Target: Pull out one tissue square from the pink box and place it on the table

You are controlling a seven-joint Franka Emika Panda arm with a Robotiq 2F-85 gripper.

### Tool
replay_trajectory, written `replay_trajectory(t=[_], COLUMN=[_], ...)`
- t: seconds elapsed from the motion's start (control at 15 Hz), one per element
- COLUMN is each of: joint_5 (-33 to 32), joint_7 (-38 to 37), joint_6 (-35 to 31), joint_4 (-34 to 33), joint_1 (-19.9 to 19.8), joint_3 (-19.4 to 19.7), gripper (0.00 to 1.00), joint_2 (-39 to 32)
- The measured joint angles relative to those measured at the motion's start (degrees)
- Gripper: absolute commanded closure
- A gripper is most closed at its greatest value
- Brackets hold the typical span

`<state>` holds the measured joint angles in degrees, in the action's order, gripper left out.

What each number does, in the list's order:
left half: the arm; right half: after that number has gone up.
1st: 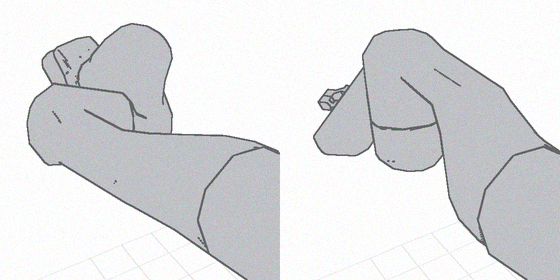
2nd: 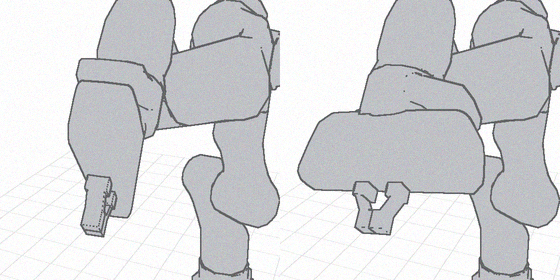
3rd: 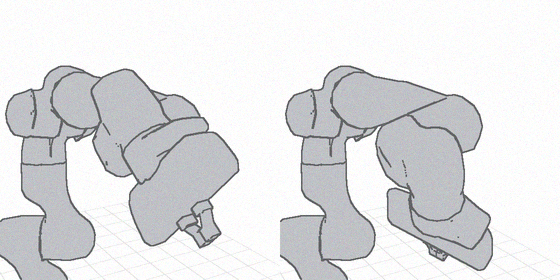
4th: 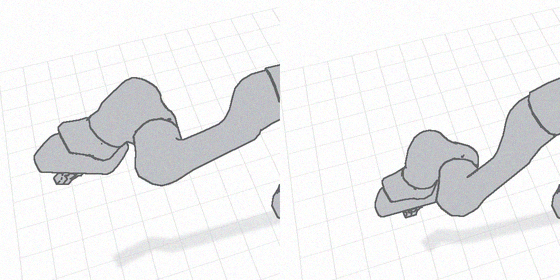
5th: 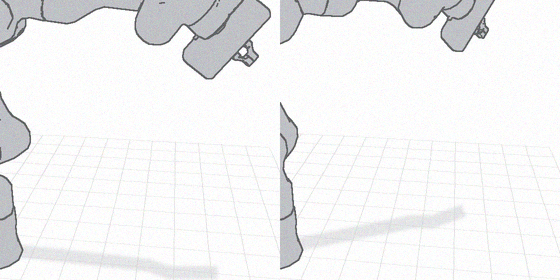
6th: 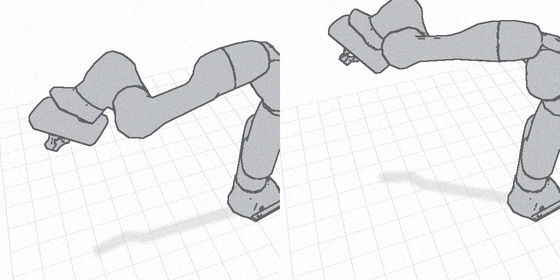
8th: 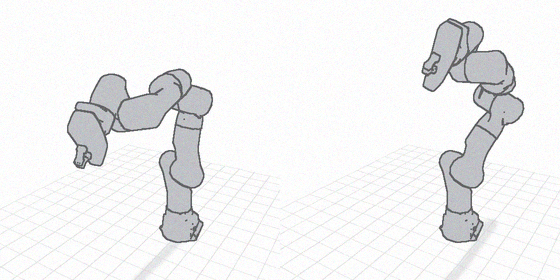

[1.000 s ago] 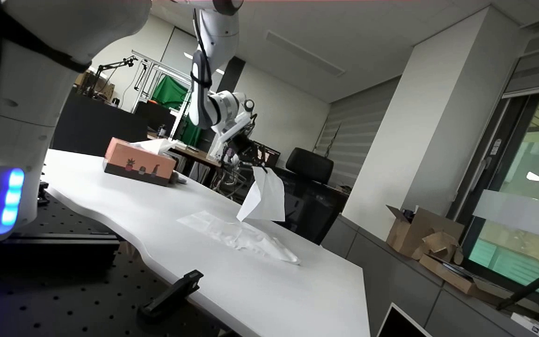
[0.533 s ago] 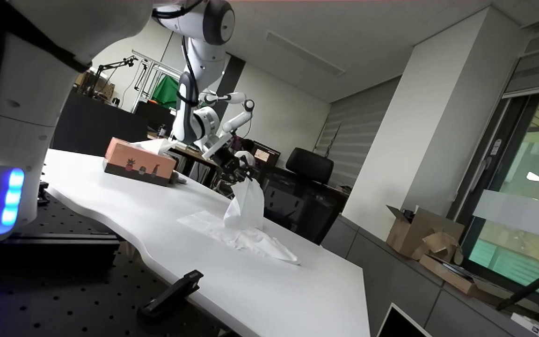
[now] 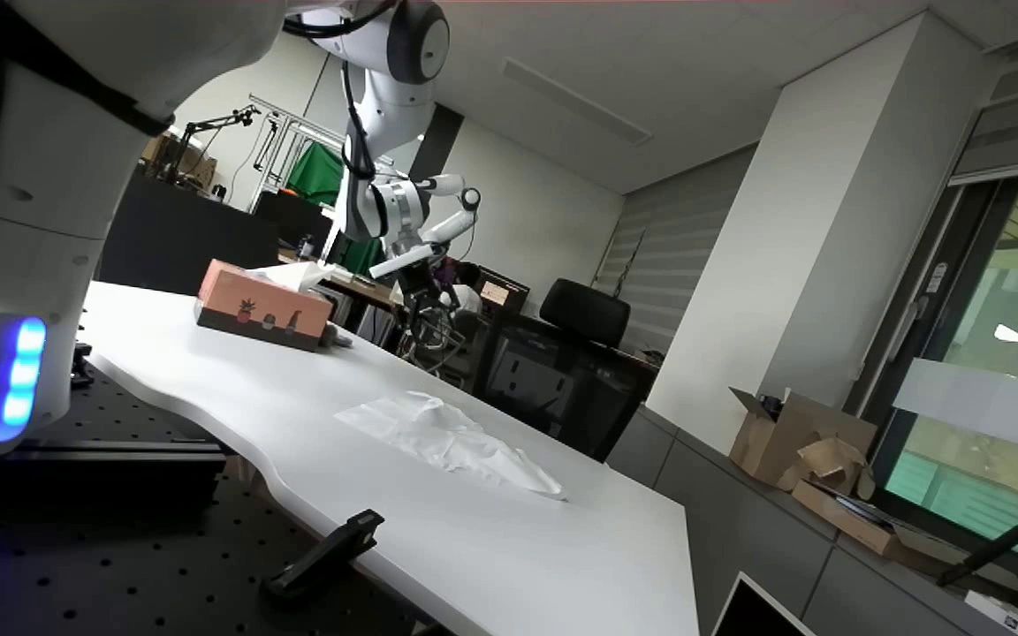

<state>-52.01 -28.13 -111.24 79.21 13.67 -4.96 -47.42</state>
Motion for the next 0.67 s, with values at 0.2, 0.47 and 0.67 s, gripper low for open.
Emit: replay_trajectory(t=[0.2,0.47,0.67], joint_5=[8.5,12.7,12.7], joint_7=[2.1,4.2,4.2], joint_6=[-5.4,-7.3,-7.4], joint_4=[0.2,0.5,0.5], joint_1=[-0.7,0.3,0.8], joint_3=[-0.2,1.2,1.7], gripper=[0.00,0.00,0.00], joint_2=[3.0,4.9,3.8])
